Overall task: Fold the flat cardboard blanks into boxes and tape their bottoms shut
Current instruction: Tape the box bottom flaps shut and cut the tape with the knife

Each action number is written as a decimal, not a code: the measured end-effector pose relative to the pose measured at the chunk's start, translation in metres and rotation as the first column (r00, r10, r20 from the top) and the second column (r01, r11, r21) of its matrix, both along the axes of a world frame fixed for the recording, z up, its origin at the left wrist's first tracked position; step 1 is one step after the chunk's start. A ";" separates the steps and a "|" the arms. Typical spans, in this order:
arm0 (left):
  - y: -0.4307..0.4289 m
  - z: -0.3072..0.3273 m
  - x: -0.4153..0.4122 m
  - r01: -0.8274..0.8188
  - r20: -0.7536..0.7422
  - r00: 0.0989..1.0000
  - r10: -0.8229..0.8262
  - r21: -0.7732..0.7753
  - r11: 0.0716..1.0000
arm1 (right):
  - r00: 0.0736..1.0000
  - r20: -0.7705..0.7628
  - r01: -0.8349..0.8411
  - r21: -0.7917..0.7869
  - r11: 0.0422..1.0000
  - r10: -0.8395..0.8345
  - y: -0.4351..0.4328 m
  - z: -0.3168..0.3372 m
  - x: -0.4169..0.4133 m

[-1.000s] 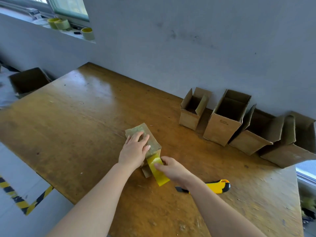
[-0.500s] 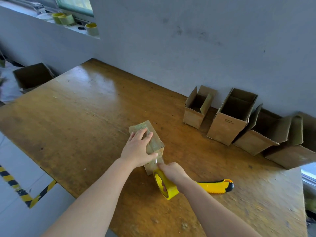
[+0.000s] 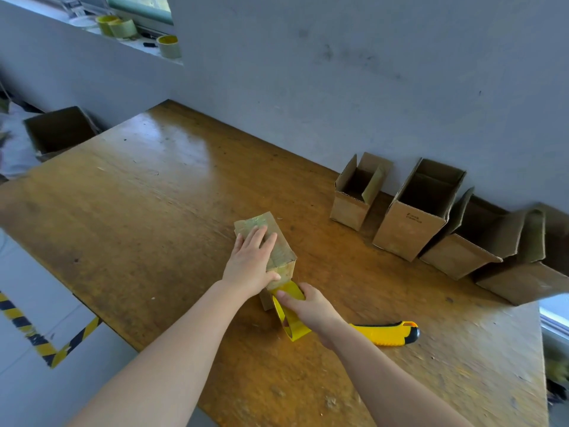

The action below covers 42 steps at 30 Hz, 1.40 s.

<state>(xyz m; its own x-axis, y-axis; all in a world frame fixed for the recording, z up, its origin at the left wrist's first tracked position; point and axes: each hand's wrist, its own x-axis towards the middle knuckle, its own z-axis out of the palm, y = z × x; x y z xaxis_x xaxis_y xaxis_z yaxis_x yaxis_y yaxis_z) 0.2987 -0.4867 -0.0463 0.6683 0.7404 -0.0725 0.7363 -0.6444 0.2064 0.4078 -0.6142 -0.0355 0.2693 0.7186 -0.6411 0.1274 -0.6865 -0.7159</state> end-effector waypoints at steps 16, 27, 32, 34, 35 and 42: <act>-0.084 -0.023 -0.026 -0.381 0.414 0.686 0.599 -0.497 0.780 | 0.998 0.029 0.046 0.022 0.999 -0.047 -0.005 0.000 -0.003; -0.071 0.000 0.002 -0.078 -0.033 0.268 0.963 -0.997 -0.013 | 0.734 0.673 -0.071 -0.055 0.996 0.090 -0.035 -0.001 0.054; -0.072 0.002 0.004 -0.055 -0.063 0.233 0.970 -0.997 -0.051 | 0.514 0.712 -0.198 -0.444 0.874 0.479 -0.064 -0.023 0.074; -0.072 0.004 0.005 -0.060 -0.066 0.235 0.970 -0.997 -0.053 | 0.427 0.762 -0.245 -0.421 0.873 0.487 -0.068 -0.029 0.075; -0.072 0.004 0.005 -0.064 -0.066 0.238 0.969 -0.997 -0.052 | 0.410 0.776 -0.260 -0.405 0.877 0.480 -0.068 -0.031 0.076; -0.077 0.003 0.006 -0.067 -0.033 0.260 0.965 -0.998 -0.016 | 0.707 0.707 -0.145 0.117 0.982 0.020 -0.055 -0.017 0.082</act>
